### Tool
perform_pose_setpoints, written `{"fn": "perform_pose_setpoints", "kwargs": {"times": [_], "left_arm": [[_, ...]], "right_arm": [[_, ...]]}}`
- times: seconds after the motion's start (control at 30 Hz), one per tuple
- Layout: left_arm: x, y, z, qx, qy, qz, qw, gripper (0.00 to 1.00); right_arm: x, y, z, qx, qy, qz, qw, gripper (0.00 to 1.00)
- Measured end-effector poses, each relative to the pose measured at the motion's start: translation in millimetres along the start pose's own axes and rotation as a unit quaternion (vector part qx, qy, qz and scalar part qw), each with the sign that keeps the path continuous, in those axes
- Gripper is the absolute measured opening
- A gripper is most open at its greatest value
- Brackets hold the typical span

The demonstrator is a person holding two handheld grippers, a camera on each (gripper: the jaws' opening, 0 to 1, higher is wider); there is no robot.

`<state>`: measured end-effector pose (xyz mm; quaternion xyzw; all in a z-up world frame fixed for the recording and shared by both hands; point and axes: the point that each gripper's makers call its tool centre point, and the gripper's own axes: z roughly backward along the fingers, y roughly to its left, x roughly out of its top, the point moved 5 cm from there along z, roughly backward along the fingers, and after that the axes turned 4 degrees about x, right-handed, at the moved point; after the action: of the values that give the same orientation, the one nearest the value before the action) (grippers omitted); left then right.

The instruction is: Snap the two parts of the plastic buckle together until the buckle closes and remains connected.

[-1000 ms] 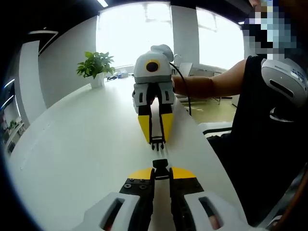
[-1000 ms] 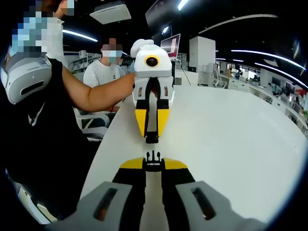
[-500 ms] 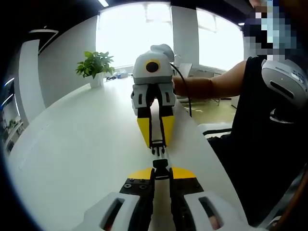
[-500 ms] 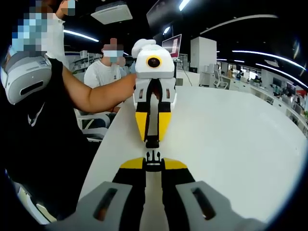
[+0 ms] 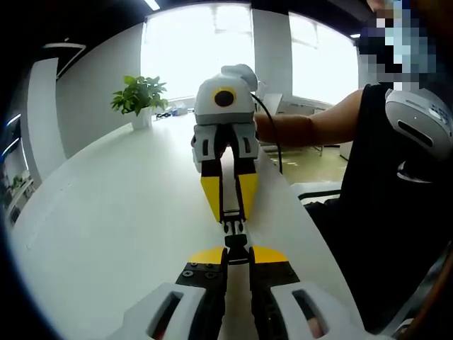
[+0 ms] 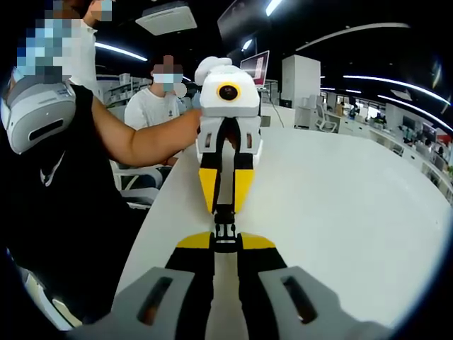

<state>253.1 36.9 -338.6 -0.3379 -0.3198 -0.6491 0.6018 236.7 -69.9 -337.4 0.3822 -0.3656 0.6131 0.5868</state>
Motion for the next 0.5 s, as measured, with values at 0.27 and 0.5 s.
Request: {"fn": "perform_pose_setpoints", "kwargs": {"times": [0.27, 0.5], "left_arm": [[0.8, -0.4, -1.6, -0.002, 0.0, -0.001, 1.0, 0.09], [2.2, -0.6, -2.5, -0.002, -0.003, -0.001, 1.0, 0.09]], "right_arm": [[-0.5, -0.5, -0.4, -0.001, 0.0, 0.0, 1.0, 0.11], [-0.8, -0.6, -0.6, -0.001, 0.0, 0.001, 1.0, 0.11]]}}
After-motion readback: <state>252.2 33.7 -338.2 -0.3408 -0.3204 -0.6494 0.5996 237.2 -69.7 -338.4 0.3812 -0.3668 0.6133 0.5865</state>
